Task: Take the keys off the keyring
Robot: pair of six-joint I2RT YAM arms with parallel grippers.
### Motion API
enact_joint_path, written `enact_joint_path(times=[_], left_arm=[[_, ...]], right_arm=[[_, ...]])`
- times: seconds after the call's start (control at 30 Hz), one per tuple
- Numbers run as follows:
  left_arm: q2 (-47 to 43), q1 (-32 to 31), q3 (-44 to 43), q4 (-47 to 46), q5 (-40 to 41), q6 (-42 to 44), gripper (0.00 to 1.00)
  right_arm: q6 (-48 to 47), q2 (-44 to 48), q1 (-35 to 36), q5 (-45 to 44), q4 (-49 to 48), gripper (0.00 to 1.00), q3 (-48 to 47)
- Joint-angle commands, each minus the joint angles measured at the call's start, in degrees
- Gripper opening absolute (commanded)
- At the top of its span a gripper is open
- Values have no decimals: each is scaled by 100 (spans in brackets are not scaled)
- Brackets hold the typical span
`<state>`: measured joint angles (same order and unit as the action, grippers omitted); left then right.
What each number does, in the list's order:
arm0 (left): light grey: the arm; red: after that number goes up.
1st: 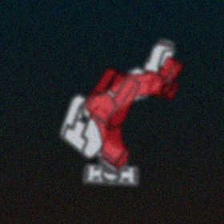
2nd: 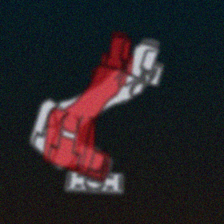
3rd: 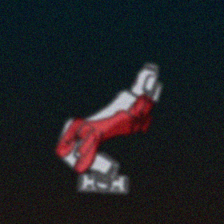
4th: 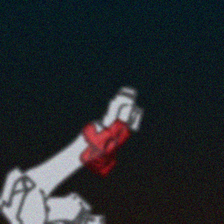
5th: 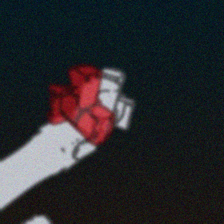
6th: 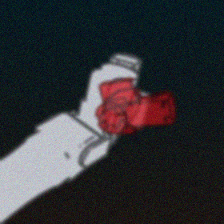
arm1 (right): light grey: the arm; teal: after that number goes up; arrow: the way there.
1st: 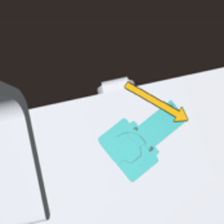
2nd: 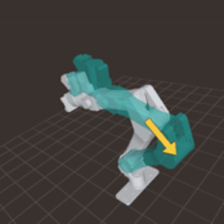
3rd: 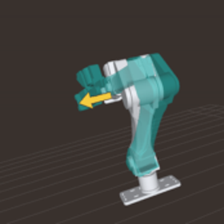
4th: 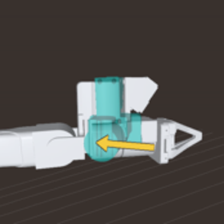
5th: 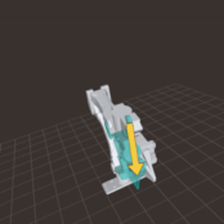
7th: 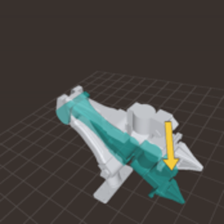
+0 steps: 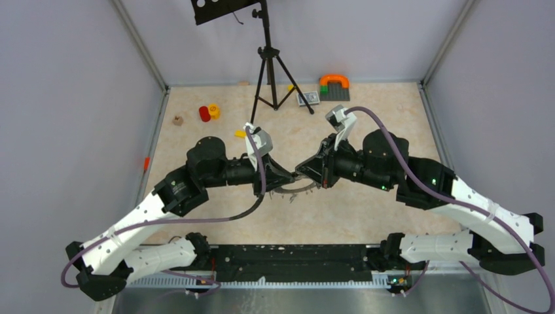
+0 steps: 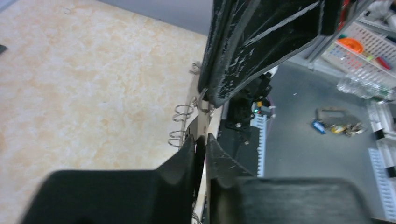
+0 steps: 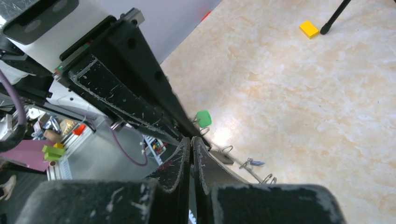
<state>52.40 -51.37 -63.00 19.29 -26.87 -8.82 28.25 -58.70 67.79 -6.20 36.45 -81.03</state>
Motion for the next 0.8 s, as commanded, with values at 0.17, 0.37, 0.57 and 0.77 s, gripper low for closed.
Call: enact_joint_path(times=[0.17,0.37,0.57,0.77], left_arm=[[-367,-30,251,-756,-418,454,0],[-486,-30,242,-674,-469,592,0],[-499,-30,237,-646,-672,595,0],[-558,-30,332,-670,-720,601,0]], right_arm=[[1,133,59,-42,-325,0,-64],[-27,291,57,-182,-460,0,199],[-18,406,57,-220,-717,10,426],[-17,521,53,-216,-850,15,532]])
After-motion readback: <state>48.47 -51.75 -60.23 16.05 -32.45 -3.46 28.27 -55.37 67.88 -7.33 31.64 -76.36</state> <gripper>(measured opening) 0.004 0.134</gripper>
